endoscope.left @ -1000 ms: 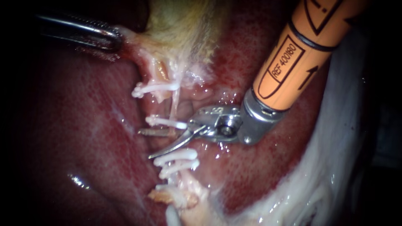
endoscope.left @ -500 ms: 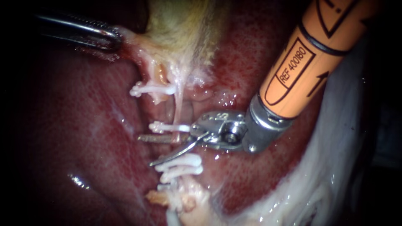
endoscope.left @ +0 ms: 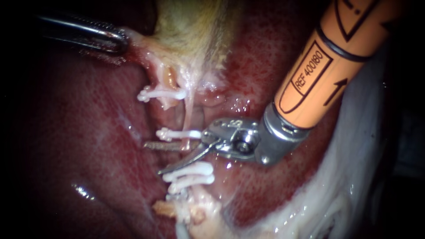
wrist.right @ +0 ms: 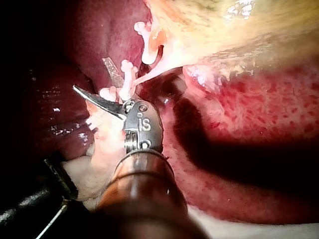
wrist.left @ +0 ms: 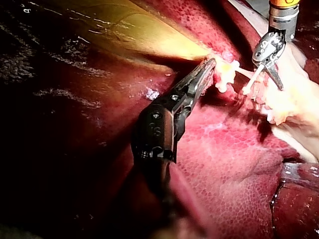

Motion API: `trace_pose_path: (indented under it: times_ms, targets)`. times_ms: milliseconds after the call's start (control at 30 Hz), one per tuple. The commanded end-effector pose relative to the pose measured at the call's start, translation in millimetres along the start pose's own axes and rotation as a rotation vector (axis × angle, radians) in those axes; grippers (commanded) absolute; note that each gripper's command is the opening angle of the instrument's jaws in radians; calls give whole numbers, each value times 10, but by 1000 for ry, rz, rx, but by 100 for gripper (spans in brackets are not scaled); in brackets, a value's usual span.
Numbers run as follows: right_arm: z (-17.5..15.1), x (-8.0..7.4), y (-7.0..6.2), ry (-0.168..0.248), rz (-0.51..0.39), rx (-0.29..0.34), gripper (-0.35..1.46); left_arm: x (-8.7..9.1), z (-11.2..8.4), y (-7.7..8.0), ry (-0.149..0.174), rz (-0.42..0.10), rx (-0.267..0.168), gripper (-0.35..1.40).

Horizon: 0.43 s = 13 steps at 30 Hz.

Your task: Go to the cutting position right tube

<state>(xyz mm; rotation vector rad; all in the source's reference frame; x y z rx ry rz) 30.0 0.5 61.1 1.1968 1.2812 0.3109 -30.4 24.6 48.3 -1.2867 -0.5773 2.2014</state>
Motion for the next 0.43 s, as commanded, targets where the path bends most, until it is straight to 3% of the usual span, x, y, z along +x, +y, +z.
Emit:
trace_pose_path:
  times_ms: [33, 433]
  targets:
    - [0, 0, 0, -2, 0, 1, 128, 0, 0, 0, 0, 0, 0, -35]
    - [0, -1, 1, 5, -1, -8, 128, 0, 0, 0, 0, 0, 0, -35]
